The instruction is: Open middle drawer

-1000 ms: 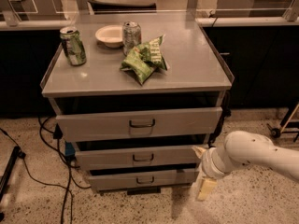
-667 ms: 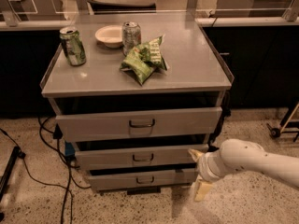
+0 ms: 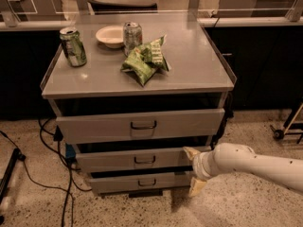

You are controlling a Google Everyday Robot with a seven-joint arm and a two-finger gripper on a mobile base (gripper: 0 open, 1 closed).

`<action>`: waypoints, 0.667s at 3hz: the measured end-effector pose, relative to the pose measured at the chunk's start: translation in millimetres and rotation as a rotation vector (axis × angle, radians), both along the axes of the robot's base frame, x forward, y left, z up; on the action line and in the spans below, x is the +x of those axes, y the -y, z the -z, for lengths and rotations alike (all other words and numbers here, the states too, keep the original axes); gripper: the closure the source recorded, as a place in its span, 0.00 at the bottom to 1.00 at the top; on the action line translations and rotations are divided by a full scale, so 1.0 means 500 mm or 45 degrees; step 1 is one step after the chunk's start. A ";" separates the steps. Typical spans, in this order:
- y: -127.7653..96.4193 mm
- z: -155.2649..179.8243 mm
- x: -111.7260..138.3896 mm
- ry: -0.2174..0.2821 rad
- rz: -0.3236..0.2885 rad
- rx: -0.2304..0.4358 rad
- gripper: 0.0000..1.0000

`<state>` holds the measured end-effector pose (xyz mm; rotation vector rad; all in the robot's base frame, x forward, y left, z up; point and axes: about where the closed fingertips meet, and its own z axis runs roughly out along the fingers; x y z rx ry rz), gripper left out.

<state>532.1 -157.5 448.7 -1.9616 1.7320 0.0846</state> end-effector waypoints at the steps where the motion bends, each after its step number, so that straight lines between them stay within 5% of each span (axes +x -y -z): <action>1: -0.002 0.011 0.032 0.031 -0.006 -0.011 0.00; 2: 0.004 0.024 0.065 0.034 0.015 -0.014 0.00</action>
Offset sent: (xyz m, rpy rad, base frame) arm 0.0555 -0.0095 -0.0168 -0.0153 -0.0357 -0.0391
